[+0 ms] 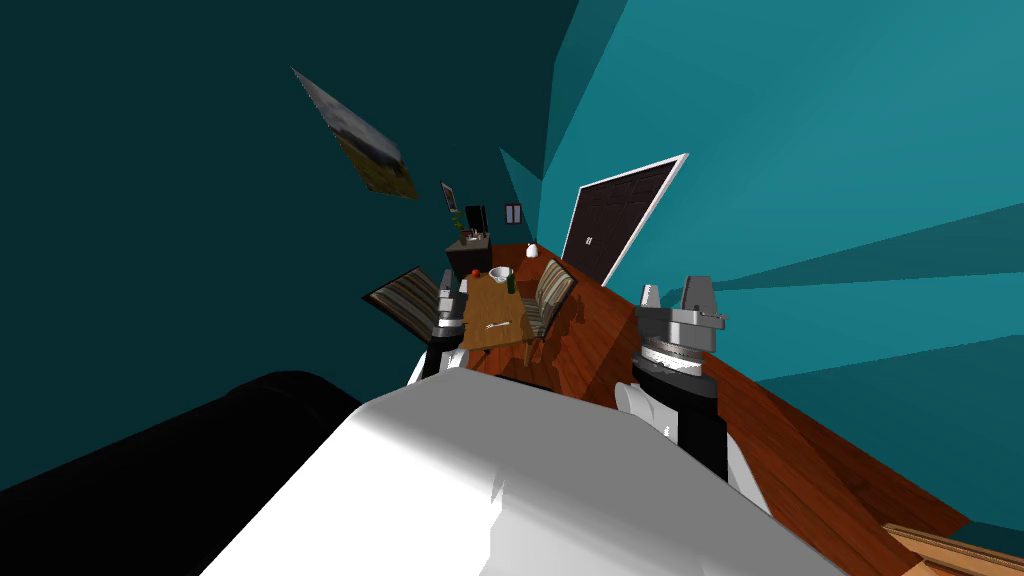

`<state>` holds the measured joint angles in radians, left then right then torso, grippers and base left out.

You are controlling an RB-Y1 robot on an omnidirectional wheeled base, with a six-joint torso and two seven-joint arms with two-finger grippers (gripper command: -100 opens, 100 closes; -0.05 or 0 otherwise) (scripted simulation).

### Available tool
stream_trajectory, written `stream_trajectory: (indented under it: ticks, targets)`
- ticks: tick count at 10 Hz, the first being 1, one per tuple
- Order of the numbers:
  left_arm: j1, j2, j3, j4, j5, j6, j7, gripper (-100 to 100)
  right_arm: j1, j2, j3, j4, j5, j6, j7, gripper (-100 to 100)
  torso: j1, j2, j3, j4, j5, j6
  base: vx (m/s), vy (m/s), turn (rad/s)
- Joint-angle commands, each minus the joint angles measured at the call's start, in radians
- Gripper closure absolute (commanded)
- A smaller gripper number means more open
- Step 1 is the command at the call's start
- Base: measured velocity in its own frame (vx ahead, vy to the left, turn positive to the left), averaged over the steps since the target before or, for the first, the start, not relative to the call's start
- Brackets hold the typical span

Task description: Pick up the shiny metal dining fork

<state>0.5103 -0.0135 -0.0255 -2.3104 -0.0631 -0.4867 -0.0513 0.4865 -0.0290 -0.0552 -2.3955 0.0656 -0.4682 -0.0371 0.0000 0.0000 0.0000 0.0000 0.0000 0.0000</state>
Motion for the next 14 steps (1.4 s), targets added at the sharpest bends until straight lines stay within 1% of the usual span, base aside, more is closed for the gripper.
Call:
stream_trajectory:
  ticks: [1,3,5,6,7,8,9,10,11,12,13,14]
  targets:
    - [-0.010,0.035,-0.003,0.016,-0.001,0.011,-0.001,-100,0.000,0.000,0.000,0.000,0.000,0.000,0.000,0,0.000,0.000,0.000,0.000,0.000,0.000,-0.013,0.002,-0.019]
    - [-0.032,0.084,-0.010,0.055,-0.003,0.038,-0.004,-100,0.000,0.000,0.000,0.000,0.000,0.000,0.000,0,0.001,0.001,0.001,0.000,0.000,0.000,-0.029,0.012,-0.035]
    - [-0.067,0.129,-0.020,0.109,-0.005,0.079,-0.008,-100,0.000,0.000,0.000,0.000,0.000,0.000,0.000,0,0.002,0.002,0.001,0.000,0.000,0.000,-0.048,0.019,-0.046]
    - [-0.067,0.129,-0.020,0.114,-0.005,0.079,-0.008,-100,0.000,0.000,0.000,0.000,0.000,0.000,0.000,0,0.002,0.003,0.002,0.001,0.000,0.000,-0.039,0.008,-0.020]
    - [-0.089,0.148,-0.025,0.151,-0.006,0.104,-0.010,-100,0.000,0.000,0.000,0.000,0.000,0.000,0.000,0,0.001,0.003,0.002,0.001,0.000,0.000,-0.030,0.000,-0.034]
    - [-0.113,0.165,-0.030,0.174,-0.007,0.131,-0.013,-100,0.000,0.000,0.000,0.000,0.000,0.000,0.000,0,0.000,0.002,0.001,0.000,0.000,0.000,-0.045,0.004,-0.059]
    - [-0.139,0.179,-0.035,0.214,-0.008,0.162,-0.016,-100,0.000,0.000,0.000,0.000,0.000,0.000,0.000,0,0.000,0.002,0.001,0.000,0.000,0.000,-0.061,0.014,-0.085]
    - [-0.139,0.179,-0.035,0.235,-0.008,0.162,-0.016,-100,0.000,0.000,0.000,0.000,0.000,0.000,0.000,0,0.001,0.003,0.002,0.001,0.000,0.000,-0.039,0.014,-0.019]
    - [-0.168,0.191,-0.040,0.263,-0.008,0.195,-0.019,-100,0.000,0.000,0.000,0.000,0.000,0.000,0.000,0,0.001,0.003,0.002,0.001,0.000,0.000,-0.028,0.013,-0.031]
    - [-0.168,0.191,-0.040,0.282,-0.008,0.195,-0.019,-100,0.000,0.000,0.000,0.000,0.000,0.000,0.000,0,0.001,0.002,0.001,0.000,0.000,0.000,-0.022,0.011,-0.026]
    - [-0.198,0.201,-0.045,0.312,-0.008,0.230,-0.023,-100,0.000,0.000,0.000,0.000,0.000,0.000,0.000,0,0.001,0.001,0.001,0.000,0.000,0.000,-0.029,0.007,-0.053]
    - [-0.198,0.201,-0.045,0.332,-0.008,0.230,-0.023,-100,0.000,0.000,0.000,0.000,0.000,0.000,0.000,0,0.001,0.001,0.001,0.000,0.000,0.000,-0.026,0.008,-0.025]
